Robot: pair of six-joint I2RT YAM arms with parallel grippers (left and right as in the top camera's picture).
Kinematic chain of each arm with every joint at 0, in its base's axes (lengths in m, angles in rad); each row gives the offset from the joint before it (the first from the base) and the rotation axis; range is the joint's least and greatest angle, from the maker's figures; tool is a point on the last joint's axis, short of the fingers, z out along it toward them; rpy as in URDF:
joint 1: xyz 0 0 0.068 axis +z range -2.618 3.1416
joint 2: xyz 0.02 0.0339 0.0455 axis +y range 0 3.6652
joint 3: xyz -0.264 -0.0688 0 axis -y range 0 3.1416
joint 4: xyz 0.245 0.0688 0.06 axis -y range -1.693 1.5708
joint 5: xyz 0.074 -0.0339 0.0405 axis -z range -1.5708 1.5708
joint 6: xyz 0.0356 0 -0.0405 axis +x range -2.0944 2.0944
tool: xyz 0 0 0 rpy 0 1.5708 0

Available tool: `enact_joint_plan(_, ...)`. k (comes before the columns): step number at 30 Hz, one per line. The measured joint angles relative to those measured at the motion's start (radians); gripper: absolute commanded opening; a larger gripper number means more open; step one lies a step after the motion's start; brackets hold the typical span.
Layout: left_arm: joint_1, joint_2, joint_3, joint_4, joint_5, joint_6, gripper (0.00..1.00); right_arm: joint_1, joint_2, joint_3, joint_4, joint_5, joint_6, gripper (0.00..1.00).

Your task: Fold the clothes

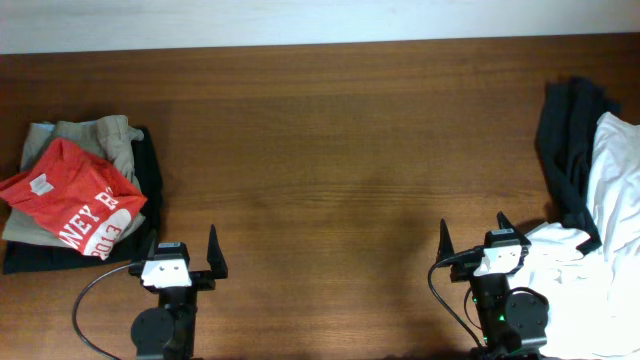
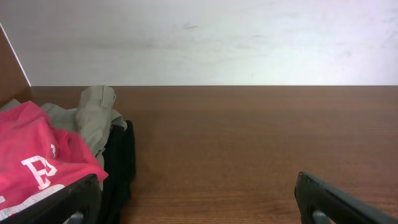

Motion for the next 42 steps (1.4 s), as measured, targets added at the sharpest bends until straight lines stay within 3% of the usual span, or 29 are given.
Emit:
enact_joint_plan(36,0.0,0.0,0.0,0.0,0.0,0.0,0.99,0.0,0.0,0.0,0.0,0.0,0.0,0.99)
enact_joint_plan(39,0.0,0.0,0.0,0.01,0.036,0.0,0.99,0.0,0.0,0.001,-0.005,0.0,0.049,0.99)
enact_joint_plan(42,0.0,0.005,0.006,0.008,0.056,0.0,0.99,0.0,0.024,0.064,-0.143,0.017,0.068,0.99)
